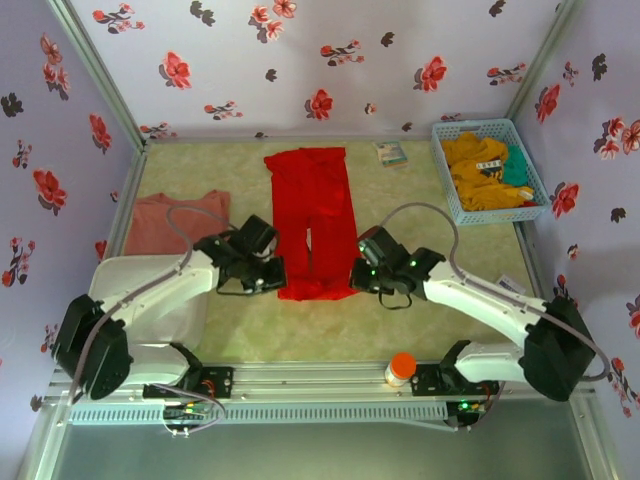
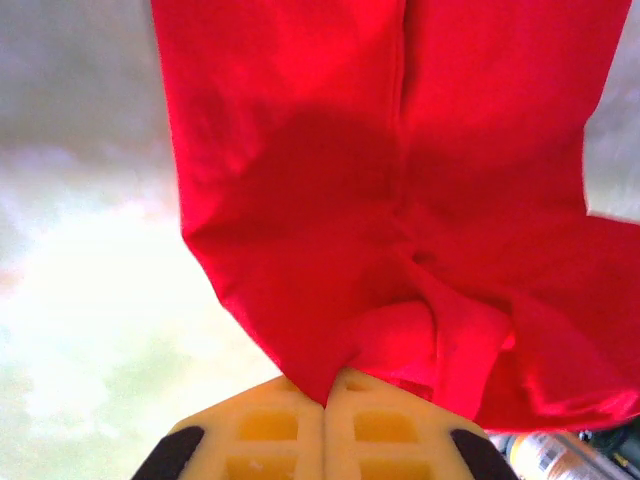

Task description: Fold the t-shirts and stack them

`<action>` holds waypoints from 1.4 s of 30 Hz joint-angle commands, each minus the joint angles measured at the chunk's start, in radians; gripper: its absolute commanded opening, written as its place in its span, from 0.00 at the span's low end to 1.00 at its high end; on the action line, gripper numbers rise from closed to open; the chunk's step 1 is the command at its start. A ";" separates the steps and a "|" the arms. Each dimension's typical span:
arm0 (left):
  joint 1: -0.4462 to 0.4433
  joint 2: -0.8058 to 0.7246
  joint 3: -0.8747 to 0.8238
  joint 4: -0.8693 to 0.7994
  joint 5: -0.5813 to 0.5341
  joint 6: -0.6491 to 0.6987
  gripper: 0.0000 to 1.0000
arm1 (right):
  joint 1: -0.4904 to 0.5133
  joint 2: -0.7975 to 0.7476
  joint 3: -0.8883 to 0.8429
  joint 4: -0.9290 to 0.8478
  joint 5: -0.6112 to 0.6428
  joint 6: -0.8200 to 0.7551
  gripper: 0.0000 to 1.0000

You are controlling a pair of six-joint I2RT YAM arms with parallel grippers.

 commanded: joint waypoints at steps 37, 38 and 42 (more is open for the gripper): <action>0.288 0.637 0.572 -0.006 0.053 0.388 0.14 | -0.359 0.687 0.559 0.104 -0.278 -0.270 0.06; 0.293 0.649 0.579 -0.006 0.050 0.392 0.22 | -0.363 0.703 0.567 0.112 -0.281 -0.277 0.16; 0.319 0.671 0.609 -0.024 0.018 0.405 0.39 | -0.380 0.734 0.614 0.082 -0.255 -0.327 0.63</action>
